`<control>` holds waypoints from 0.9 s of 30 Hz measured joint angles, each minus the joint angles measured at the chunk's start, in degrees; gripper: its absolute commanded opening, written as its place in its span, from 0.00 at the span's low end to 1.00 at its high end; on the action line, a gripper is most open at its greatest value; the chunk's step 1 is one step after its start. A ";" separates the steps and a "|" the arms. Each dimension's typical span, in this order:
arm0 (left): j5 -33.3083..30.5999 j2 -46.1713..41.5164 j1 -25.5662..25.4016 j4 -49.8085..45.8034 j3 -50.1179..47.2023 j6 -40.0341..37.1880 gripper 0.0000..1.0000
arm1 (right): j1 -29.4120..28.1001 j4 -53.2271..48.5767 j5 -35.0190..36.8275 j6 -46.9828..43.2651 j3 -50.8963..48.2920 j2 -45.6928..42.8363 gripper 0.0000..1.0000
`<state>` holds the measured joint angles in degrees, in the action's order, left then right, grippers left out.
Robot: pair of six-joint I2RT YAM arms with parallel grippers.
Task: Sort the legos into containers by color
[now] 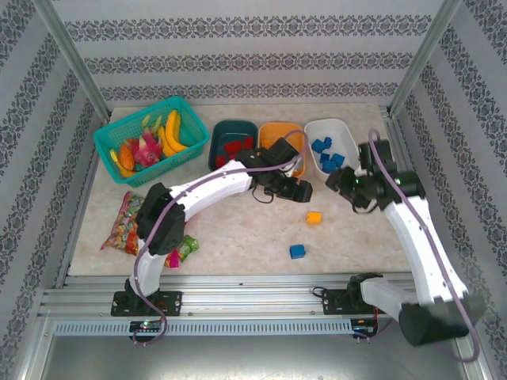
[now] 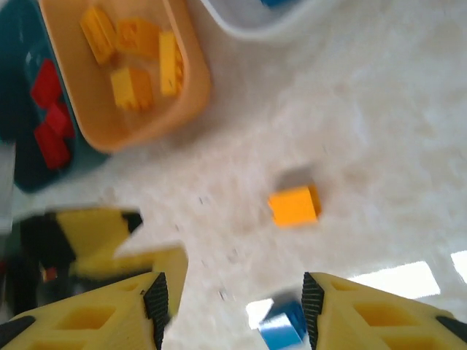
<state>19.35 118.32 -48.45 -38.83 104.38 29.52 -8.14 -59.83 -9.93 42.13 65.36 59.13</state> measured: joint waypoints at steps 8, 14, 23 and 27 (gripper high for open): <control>-7.50 11.56 -7.06 -4.83 12.46 -0.76 0.89 | -0.37 -11.85 -9.18 -0.22 -10.14 -12.72 0.57; -13.53 18.82 -9.73 -7.72 18.64 0.28 0.90 | -0.37 -16.70 -14.93 -2.82 -10.93 -14.23 0.58; -17.75 25.75 -11.47 -10.10 23.98 2.36 0.70 | -0.37 -21.70 -19.10 -5.79 -10.93 -17.18 0.58; -19.34 26.12 -11.74 -10.73 24.59 3.13 0.52 | -0.37 -22.32 -19.76 -6.19 -10.93 -17.62 0.58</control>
<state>0.01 144.44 -60.18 -49.56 128.97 32.64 -8.51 -82.15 -29.69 35.94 54.43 41.52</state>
